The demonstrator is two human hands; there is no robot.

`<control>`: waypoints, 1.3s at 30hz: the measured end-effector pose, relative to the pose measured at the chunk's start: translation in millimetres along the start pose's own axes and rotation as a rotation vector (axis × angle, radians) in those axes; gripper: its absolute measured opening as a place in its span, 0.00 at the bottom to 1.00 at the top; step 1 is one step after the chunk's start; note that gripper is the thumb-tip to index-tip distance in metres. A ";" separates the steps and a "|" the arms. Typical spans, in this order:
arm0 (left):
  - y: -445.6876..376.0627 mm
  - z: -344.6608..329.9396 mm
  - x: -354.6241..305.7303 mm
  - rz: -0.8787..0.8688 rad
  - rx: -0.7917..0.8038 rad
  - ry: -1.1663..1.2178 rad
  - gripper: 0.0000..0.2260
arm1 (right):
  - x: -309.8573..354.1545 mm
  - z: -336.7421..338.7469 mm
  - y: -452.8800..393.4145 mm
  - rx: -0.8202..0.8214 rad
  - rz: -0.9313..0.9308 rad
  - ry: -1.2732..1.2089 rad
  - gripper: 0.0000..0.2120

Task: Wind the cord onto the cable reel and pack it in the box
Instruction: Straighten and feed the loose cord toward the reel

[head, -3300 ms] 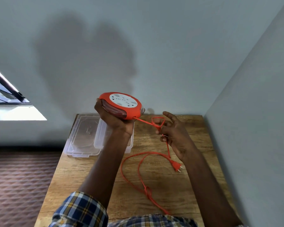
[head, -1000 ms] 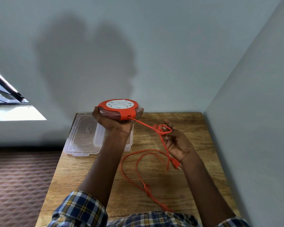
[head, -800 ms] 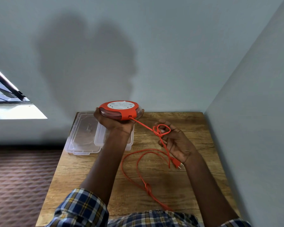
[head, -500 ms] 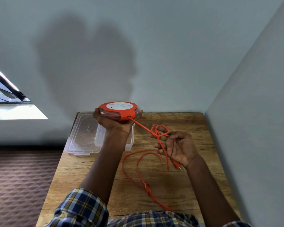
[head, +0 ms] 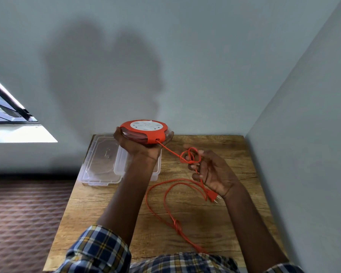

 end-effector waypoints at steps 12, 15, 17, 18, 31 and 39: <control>3.8 -10.6 3.3 0.020 0.111 -0.048 0.35 | 1.3 1.9 2.3 -0.158 0.011 0.154 0.20; 7.1 -12.8 3.9 0.023 0.121 -0.058 0.34 | -0.3 3.1 1.8 -0.145 0.013 0.123 0.20; 8.3 -13.0 3.2 0.013 0.117 -0.065 0.33 | -0.7 4.5 1.3 -0.181 0.016 0.134 0.19; 8.5 -12.7 3.0 0.009 0.108 -0.061 0.33 | -0.5 5.3 1.1 -0.206 0.016 0.141 0.18; 11.6 -16.3 5.1 0.031 0.060 -0.070 0.39 | 8.2 3.5 1.6 -0.310 -0.024 0.078 0.18; 11.6 -16.1 7.6 0.044 0.079 -0.062 0.40 | 7.2 9.4 1.5 -0.503 0.028 0.149 0.13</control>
Point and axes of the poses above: each hand's wrist, its own y-axis away from the middle knuckle, its own z-axis out of the back of the hand, x = y × z, the point moved 6 cm from there along -y, towards the middle knuckle, and after that the axes turned 13 degrees about -z, right-handed, at the moved point
